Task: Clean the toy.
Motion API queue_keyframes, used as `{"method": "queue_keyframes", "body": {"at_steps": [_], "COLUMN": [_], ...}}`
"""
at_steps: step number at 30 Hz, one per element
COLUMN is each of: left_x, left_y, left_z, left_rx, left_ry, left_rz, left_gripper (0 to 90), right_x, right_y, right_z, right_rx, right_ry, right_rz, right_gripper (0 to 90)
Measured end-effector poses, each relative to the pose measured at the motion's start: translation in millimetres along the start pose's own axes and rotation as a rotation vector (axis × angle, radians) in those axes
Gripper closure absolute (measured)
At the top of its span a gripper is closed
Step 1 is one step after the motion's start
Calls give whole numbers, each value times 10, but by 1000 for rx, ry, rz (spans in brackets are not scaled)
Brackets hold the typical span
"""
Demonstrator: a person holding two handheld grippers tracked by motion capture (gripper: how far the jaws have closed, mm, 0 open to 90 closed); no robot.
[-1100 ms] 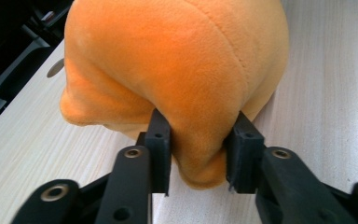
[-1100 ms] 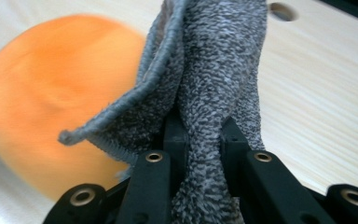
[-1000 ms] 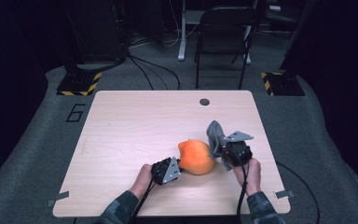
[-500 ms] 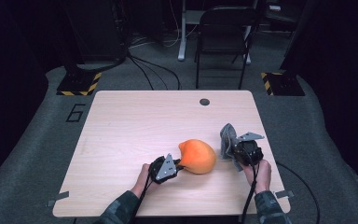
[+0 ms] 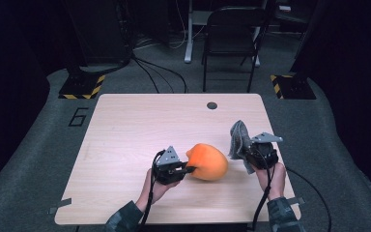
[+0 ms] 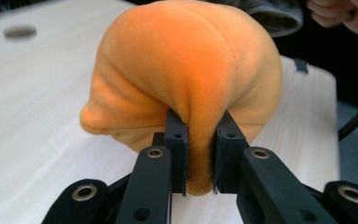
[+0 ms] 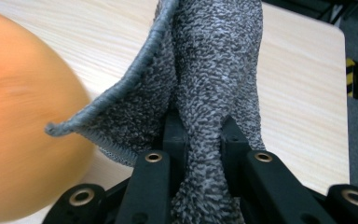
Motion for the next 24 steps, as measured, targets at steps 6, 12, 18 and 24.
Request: {"method": "queue_keyframes", "body": {"at_steps": [6, 12, 18, 24], "left_x": [71, 135, 129, 136], "left_y": [18, 76, 149, 160], "left_z": [21, 94, 170, 193], "left_rx": [-29, -43, -20, -15], "left_ry": [-177, -239, -252, -229], "left_rz": [20, 26, 19, 16], "left_gripper": [787, 785, 780, 778], "right_x": [220, 740, 1254, 1130], "right_y": [-315, -636, -354, -211], "right_z": [-253, -481, -233, -151], "right_rx": [-74, -149, -64, -51], "right_ry": [-37, -92, -196, -228], "right_rz": [-48, -159, -193, -116], "right_gripper": [775, 775, 774, 775]}}
Point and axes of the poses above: each handheld gripper's, and its own axes: y roughly forward along the jaws, z roughly out of its underside, x roughly to its left, the point moved 9 cm from there along y, roughly forward along the jaws, and after that the axes turned 15 degrees about z, right-handed, at the moved point
